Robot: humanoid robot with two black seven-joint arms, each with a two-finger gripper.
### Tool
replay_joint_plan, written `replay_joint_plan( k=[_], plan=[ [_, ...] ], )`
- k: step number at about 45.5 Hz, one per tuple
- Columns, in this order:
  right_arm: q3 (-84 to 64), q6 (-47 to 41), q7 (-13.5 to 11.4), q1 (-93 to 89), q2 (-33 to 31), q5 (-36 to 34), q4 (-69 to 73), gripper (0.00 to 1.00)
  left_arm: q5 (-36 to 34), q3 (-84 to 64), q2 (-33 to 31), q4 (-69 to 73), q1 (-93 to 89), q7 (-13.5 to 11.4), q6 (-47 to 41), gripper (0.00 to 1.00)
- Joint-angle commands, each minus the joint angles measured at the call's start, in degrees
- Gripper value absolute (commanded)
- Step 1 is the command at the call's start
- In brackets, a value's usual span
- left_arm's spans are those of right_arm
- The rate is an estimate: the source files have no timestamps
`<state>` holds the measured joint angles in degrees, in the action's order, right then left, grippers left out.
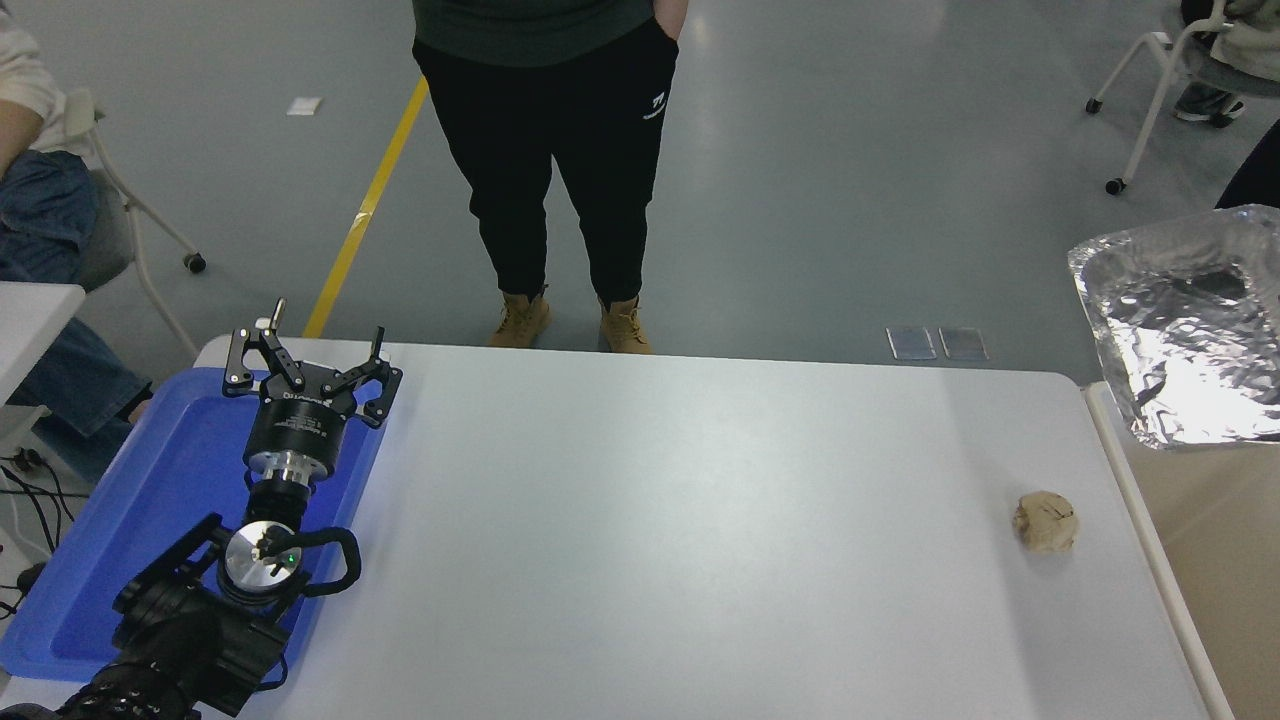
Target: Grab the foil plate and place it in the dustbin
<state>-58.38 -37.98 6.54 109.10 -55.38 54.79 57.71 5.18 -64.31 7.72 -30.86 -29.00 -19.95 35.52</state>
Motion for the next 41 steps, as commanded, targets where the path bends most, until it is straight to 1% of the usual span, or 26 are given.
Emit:
replay_joint_plan(
  k=[1, 6, 11, 17, 20, 24, 27, 35, 41],
  plan=[
    [13.55, 3.25, 0.23, -17.59, -4.82, 2.51, -9.02, 0.0, 0.0, -0.02, 0.01, 0.01, 0.0, 0.0, -0.01, 1.0],
    [18.91, 7.21, 0.23, -25.93, -4.3, 2.43, -12.27, 0.0, 0.0, 0.06, 0.01, 0.01, 0.0, 0.0, -0.01, 1.0],
    [24.62, 11.86, 0.76, -35.69, -3.24, 2.34, -16.4, 0.0, 0.0, -0.02, 0.01, 0.01, 0.0, 0.0, -0.01, 1.0],
    [31.83, 16.44, 0.85, -47.47, 1.41, 2.16, -24.65, 0.0, 0.0, -0.02, 0.01, 0.01, 0.0, 0.0, -0.01, 1.0],
    [33.94, 17.76, 1.46, -52.04, 3.96, 2.07, -29.31, 0.0, 0.0, -0.02, 0.01, 0.01, 0.0, -0.09, -0.01, 1.0],
    [34.48, 19.6, 3.04, -56.18, 6.86, 1.81, -33.8, 0.0, 0.0, -0.02, 0.01, 0.01, 0.0, -0.09, -0.01, 1.0],
    [34.48, 21.71, 3.48, -58.9, 8.53, 1.55, -36.0, 0.0, 0.0, -0.02, 0.01, 0.01, 0.0, -0.09, -0.01, 1.0],
    [34.48, 27.16, 3.39, -65.23, 12.75, 1.46, -39.87, 0.0, 0.0, -0.02, 0.01, 0.01, 0.0, -0.09, -0.01, 1.0],
    [34.48, 28.22, 3.31, -67.0, 14.43, 1.46, -41.02, 0.0, 0.0, -0.02, 0.01, 0.01, 0.0, -0.09, -0.01, 1.0]
  ],
)
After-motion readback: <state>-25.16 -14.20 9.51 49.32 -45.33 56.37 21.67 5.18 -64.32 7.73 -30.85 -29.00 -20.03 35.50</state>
